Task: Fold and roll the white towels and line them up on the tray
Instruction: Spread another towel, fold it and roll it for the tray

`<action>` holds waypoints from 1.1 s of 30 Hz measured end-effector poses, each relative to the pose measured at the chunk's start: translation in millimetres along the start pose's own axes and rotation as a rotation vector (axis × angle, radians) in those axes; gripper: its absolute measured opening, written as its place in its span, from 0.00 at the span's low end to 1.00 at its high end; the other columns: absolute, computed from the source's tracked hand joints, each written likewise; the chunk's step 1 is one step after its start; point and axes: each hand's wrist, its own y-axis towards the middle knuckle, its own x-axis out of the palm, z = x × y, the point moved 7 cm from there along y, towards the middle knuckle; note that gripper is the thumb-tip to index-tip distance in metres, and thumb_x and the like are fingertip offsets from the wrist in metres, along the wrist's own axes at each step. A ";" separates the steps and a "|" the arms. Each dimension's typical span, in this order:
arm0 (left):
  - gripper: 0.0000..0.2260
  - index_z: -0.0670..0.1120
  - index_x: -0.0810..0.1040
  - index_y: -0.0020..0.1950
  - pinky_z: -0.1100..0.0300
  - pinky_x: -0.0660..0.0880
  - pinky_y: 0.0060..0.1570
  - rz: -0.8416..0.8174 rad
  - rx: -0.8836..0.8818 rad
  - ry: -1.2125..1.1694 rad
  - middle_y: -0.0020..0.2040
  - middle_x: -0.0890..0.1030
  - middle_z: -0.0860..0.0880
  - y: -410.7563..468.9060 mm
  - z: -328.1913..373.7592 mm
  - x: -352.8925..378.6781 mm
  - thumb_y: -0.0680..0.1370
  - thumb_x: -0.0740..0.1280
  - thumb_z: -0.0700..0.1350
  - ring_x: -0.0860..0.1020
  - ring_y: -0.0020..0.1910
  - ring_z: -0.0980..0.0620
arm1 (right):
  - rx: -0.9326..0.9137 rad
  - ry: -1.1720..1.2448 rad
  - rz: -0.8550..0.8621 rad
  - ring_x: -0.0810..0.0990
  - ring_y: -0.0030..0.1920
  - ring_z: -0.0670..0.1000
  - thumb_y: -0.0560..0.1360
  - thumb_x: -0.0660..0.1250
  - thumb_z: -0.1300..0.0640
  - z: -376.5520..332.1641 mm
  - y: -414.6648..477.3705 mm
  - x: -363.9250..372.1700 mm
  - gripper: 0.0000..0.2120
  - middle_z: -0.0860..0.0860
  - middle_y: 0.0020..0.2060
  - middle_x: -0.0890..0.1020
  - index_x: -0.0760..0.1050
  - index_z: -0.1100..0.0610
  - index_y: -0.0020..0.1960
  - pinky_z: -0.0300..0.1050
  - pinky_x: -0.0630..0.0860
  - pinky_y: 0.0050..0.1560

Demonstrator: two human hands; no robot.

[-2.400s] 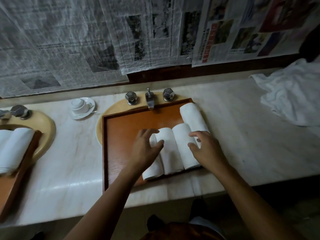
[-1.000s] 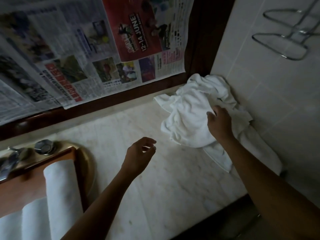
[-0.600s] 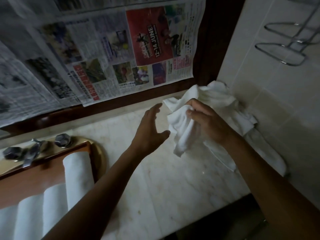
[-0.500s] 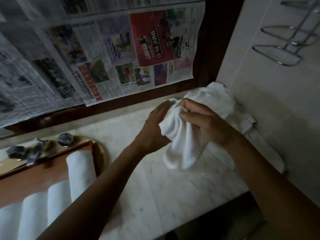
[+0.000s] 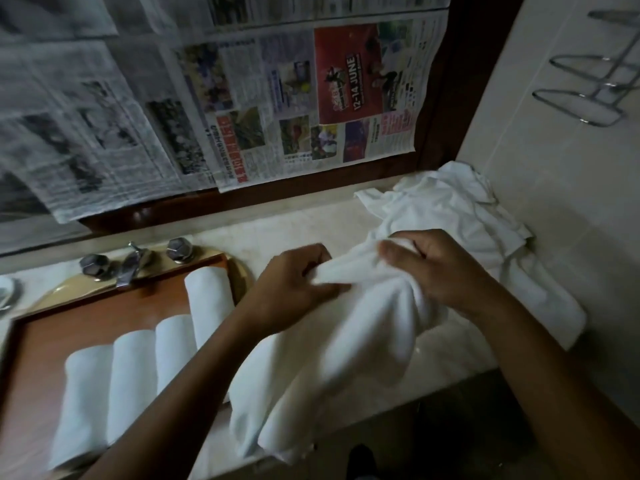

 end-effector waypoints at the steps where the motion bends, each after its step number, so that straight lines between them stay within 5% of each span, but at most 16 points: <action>1: 0.10 0.51 0.80 0.47 0.52 0.79 0.37 -0.079 -0.042 0.023 0.41 0.83 0.52 -10.1 -14.4 0.9 0.76 0.75 0.55 0.82 0.39 0.53 | 0.001 0.057 0.059 0.85 0.45 0.53 0.80 0.67 0.42 2.6 0.9 -5.3 0.15 0.51 0.42 0.87 0.84 0.52 0.45 0.60 0.79 0.54; 6: 0.12 0.51 0.82 0.51 0.45 0.80 0.44 -0.245 -0.297 0.156 0.44 0.84 0.52 -57.9 -92.0 -7.7 0.74 0.71 0.57 0.82 0.42 0.55 | 0.191 0.400 0.353 0.86 0.51 0.51 0.81 0.68 0.49 44.8 12.7 -33.6 0.10 0.50 0.47 0.88 0.85 0.53 0.49 0.46 0.78 0.56; 10: 0.11 0.52 0.82 0.50 0.53 0.79 0.42 -0.130 -0.368 0.136 0.44 0.84 0.52 -58.2 -103.0 -19.9 0.73 0.73 0.56 0.82 0.43 0.57 | 0.354 0.457 0.327 0.86 0.52 0.53 0.80 0.70 0.47 93.6 15.0 -42.1 0.11 0.51 0.46 0.88 0.85 0.54 0.50 0.48 0.79 0.58; 14: 0.09 0.48 0.83 0.54 0.66 0.78 0.43 0.071 -0.227 -0.075 0.47 0.85 0.56 -30.4 -55.2 -21.6 0.75 0.76 0.43 0.83 0.47 0.58 | 0.431 -0.127 -0.025 0.80 0.54 0.50 0.80 0.70 0.52 128.5 13.6 -45.6 0.10 0.50 0.50 0.85 0.81 0.57 0.57 0.40 0.71 0.50; 16: 0.09 0.46 0.83 0.52 0.67 0.76 0.43 0.069 -0.144 -0.079 0.46 0.84 0.55 -10.5 -27.7 -14.4 0.76 0.75 0.35 0.83 0.47 0.57 | 0.406 -0.228 -0.290 0.79 0.59 0.45 0.74 0.76 0.47 135.9 9.0 -31.3 0.24 0.48 0.60 0.81 0.76 0.54 0.67 0.39 0.74 0.51; 19: 0.11 0.48 0.83 0.52 0.66 0.76 0.46 -0.011 -0.045 -0.015 0.47 0.84 0.55 21.4 6.4 8.9 0.75 0.74 0.34 0.83 0.49 0.58 | 0.205 -0.189 -0.492 0.68 0.71 0.37 0.64 0.80 0.37 113.7 15.9 8.5 0.48 0.35 0.72 0.69 0.61 0.41 0.78 0.37 0.68 0.66; 21: 0.11 0.50 0.82 0.52 0.64 0.77 0.46 -0.022 -0.025 0.060 0.47 0.84 0.56 38.5 20.4 22.2 0.74 0.74 0.36 0.83 0.49 0.58 | 0.069 -0.247 -0.500 0.73 0.66 0.36 0.67 0.79 0.38 96.3 27.2 34.3 0.42 0.33 0.66 0.74 0.64 0.38 0.76 0.37 0.72 0.64; 24: 0.10 0.55 0.79 0.47 0.63 0.73 0.39 -0.023 -0.095 0.268 0.42 0.82 0.57 48.6 13.3 20.3 0.72 0.75 0.42 0.80 0.42 0.61 | 0.008 -0.168 -0.348 0.84 0.50 0.43 0.76 0.73 0.52 92.9 53.9 29.4 0.11 0.43 0.48 0.86 0.81 0.45 0.58 0.45 0.80 0.50; 25: 0.09 0.56 0.78 0.46 0.64 0.70 0.38 -0.071 -0.150 0.346 0.41 0.81 0.57 46.4 2.2 18.1 0.73 0.75 0.44 0.79 0.40 0.62 | 0.005 -0.116 -0.296 0.84 0.46 0.46 0.77 0.70 0.58 95.2 61.0 18.0 0.07 0.48 0.44 0.86 0.82 0.50 0.54 0.49 0.80 0.47; 28: 0.06 0.56 0.79 0.46 0.65 0.70 0.38 -0.276 -0.373 0.494 0.40 0.79 0.58 24.4 -44.2 17.9 0.74 0.76 0.49 0.78 0.37 0.61 | 0.002 -0.035 -0.230 0.84 0.46 0.55 0.77 0.67 0.60 92.5 72.5 -19.0 0.06 0.56 0.45 0.85 0.81 0.59 0.52 0.53 0.79 0.49; 31: 0.09 0.51 0.80 0.51 0.70 0.69 0.33 -0.325 -0.560 0.486 0.42 0.78 0.55 2.7 -76.4 11.4 0.75 0.76 0.50 0.77 0.39 0.58 | 0.036 0.141 -0.108 0.85 0.50 0.43 0.82 0.63 0.64 93.7 82.0 -53.2 0.13 0.44 0.47 0.87 0.82 0.49 0.53 0.38 0.80 0.52; 33: 0.08 0.52 0.80 0.49 0.71 0.73 0.35 -0.226 -0.604 0.288 0.44 0.81 0.52 -5.5 -87.3 -1.8 0.75 0.77 0.50 0.79 0.41 0.59 | 0.056 0.204 -0.047 0.84 0.55 0.42 0.83 0.63 0.62 105.9 91.0 -69.8 0.14 0.42 0.51 0.87 0.81 0.45 0.56 0.38 0.77 0.58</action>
